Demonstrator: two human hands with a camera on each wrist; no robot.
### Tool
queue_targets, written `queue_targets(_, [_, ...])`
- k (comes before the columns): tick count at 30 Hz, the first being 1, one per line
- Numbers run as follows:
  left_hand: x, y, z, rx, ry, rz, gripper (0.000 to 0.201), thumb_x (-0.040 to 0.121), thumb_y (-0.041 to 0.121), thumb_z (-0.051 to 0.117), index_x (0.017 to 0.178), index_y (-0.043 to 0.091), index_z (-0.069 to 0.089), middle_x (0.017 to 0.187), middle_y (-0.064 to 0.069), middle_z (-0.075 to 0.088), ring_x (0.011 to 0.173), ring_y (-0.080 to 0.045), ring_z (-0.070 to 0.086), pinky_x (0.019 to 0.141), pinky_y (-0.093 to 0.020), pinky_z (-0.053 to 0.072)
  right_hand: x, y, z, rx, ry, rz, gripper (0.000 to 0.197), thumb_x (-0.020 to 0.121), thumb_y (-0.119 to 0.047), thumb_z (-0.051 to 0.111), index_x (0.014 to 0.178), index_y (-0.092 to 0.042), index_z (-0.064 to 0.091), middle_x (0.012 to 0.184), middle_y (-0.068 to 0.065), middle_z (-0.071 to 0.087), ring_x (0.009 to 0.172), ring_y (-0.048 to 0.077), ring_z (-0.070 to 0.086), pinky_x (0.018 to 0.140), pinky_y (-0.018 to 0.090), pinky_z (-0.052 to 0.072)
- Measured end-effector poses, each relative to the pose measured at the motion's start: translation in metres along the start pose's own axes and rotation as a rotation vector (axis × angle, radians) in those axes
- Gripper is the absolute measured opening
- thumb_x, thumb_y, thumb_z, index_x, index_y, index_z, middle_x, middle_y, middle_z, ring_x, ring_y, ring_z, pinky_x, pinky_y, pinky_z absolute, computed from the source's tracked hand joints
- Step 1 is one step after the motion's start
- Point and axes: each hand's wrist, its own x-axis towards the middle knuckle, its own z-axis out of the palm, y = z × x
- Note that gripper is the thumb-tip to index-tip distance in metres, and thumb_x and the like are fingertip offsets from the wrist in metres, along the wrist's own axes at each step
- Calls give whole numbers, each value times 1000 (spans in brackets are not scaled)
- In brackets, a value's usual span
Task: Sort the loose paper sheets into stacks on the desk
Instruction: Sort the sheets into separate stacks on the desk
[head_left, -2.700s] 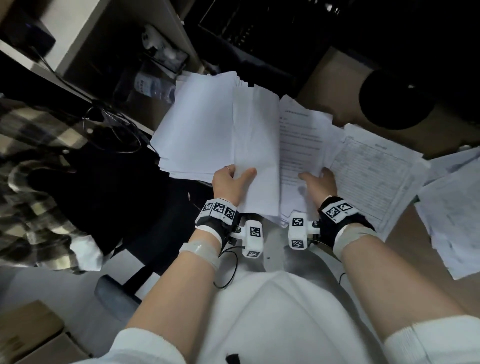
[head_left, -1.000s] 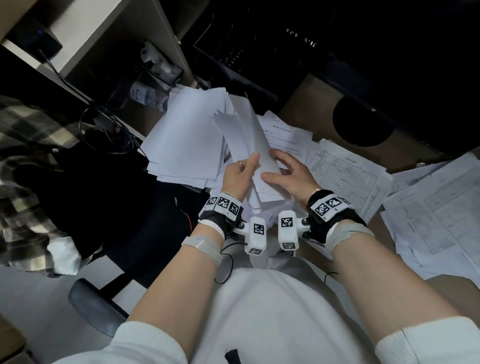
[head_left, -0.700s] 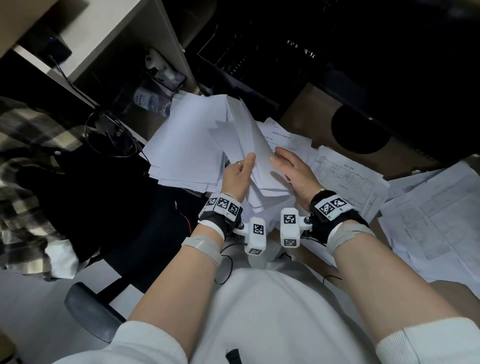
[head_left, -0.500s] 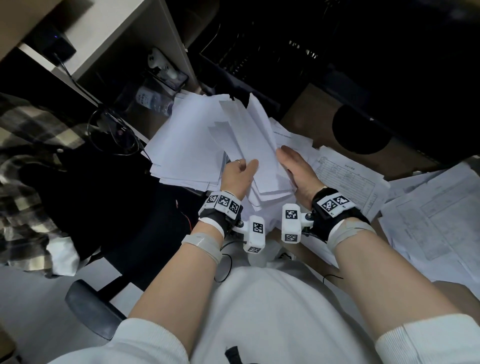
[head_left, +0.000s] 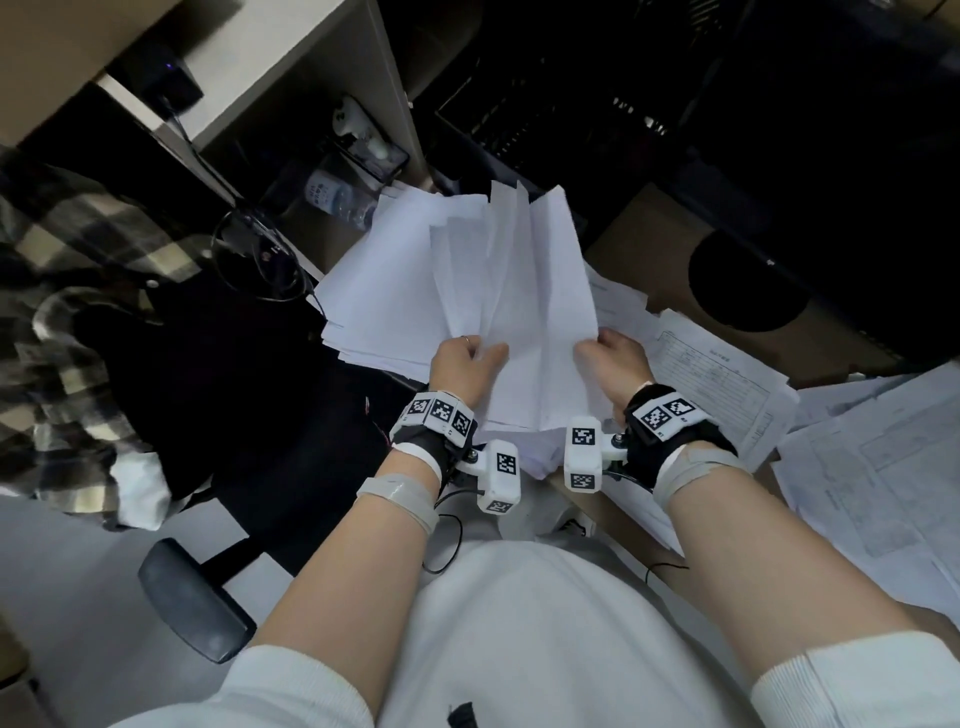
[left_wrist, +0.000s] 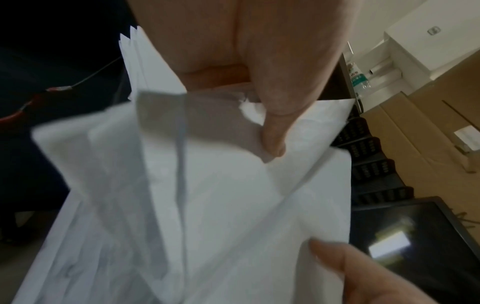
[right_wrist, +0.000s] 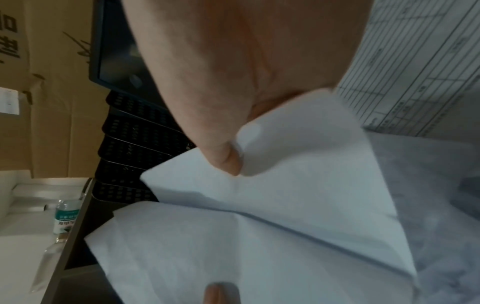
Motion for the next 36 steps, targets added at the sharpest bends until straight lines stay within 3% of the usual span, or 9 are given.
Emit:
queue_targets(4, [8,-8,-26,55,-9,13,39,80,31,66,55,19,38,54,4,31,55,-18,29,54,-30,25,15,3,15,-211,40,68,30,82,-15,58,92,13,65,76,10,58,70,19,51,63,28,39])
queue_targets(9, [29,-27,-70,56,88,-15,42,82,29,67,55,17,38,54,1,31,53,-16,27,50,-28,24,28,0,46,-317,45,167,13,78,-8,58,73,-2,67,70,9,62,67,26,56,62,31,44])
queue_targets(14, [53,-36,-112,57,333,-79,40,85,27,65,61,11,38,58,-1,27,55,-18,23,42,-24,21,42,-7,90,-293,101,182,25,81,-10,56,57,-13,52,55,1,50,60,23,49,59,27,39])
queue_targets(19, [68,-45,-150,-5,351,-143,47,87,26,71,57,4,42,51,9,38,46,-4,34,44,-15,28,63,-27,151,-240,118,155,32,84,-9,55,57,-13,38,57,1,39,54,20,36,61,30,35])
queue_targets(23, [75,-61,-173,-10,356,-153,35,81,35,77,65,7,63,60,4,65,54,-10,61,53,-26,49,85,-48,203,-178,42,183,13,78,-21,53,87,-14,58,99,11,58,83,29,56,78,32,47])
queue_targets(26, [81,-65,-177,7,323,-169,28,78,34,79,68,10,68,66,1,69,59,-11,64,55,-24,48,93,-53,216,-113,31,178,71,83,-20,60,148,-11,33,153,13,33,127,27,48,100,30,43])
queue_targets(28, [84,-63,-170,18,295,-188,25,76,32,81,65,14,67,63,5,68,54,-6,61,52,-19,45,85,-60,212,-84,14,126,76,85,-18,65,150,-9,26,151,14,35,129,27,46,99,32,44])
queue_targets(31, [87,-54,-153,-9,257,-214,25,69,35,85,76,13,75,73,3,74,68,-11,70,61,-24,56,72,-64,199,12,-88,75,59,86,-18,70,140,-12,46,134,8,56,118,20,57,99,36,49])
queue_targets(36, [82,-26,-113,27,173,-202,29,61,44,85,68,20,71,61,10,69,56,-4,62,50,-17,43,50,-70,167,104,-276,109,65,87,-39,72,142,-17,45,120,0,63,100,13,65,93,38,55])
